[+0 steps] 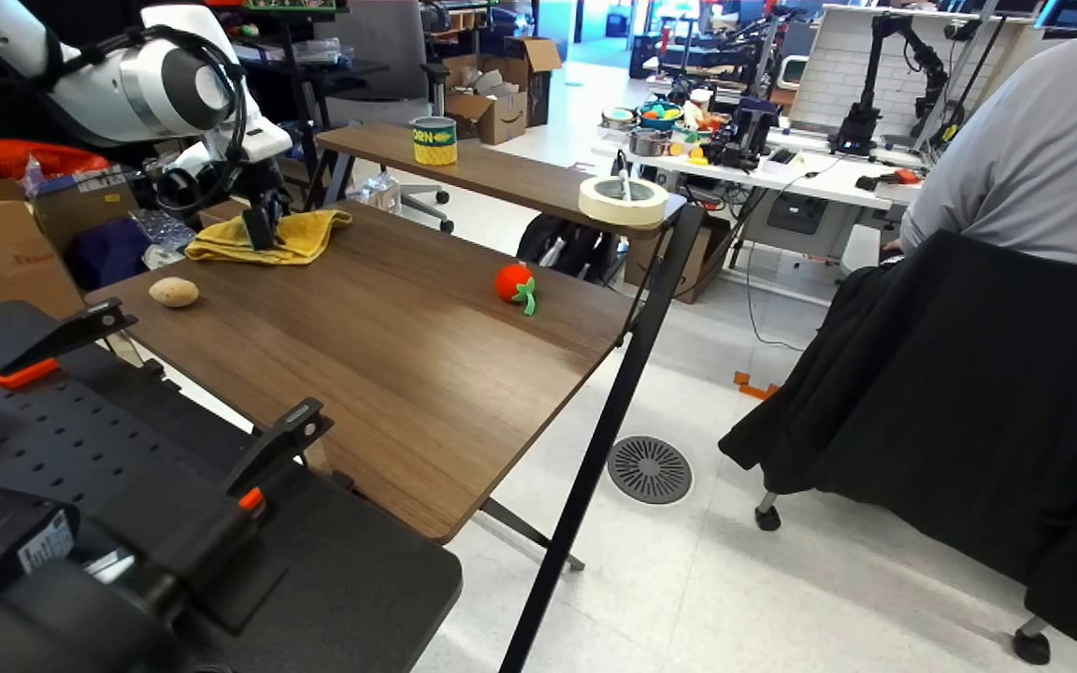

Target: Wipe the table with the cloth move the stone and the red object on opposite sides of the table

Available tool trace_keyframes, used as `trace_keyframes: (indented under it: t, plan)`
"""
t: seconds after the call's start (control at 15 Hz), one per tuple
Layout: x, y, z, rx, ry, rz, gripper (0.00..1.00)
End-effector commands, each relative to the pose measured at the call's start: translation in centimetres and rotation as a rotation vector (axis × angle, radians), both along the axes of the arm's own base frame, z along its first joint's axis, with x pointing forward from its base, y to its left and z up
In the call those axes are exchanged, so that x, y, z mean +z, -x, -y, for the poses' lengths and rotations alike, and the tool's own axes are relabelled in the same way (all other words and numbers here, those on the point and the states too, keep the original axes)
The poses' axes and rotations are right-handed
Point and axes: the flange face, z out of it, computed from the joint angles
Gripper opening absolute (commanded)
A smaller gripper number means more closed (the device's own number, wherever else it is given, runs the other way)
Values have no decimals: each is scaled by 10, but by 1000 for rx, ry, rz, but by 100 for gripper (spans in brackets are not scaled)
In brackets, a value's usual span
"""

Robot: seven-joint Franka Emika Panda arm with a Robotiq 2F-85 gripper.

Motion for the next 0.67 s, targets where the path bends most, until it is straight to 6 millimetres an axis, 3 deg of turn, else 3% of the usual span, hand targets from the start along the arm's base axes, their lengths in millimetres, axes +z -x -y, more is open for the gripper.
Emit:
trace_keyframes:
  t: [0.0, 0.13, 0.2, 0.6]
  plan:
    - [-1, -1, -2, -18, -5, -1, 100]
    - [-1, -2, -3, -34, -10, -3, 100]
    - [1, 1, 0, 36, 43, -62, 100]
    - [4, -1, -5, 344, -55, -164, 100]
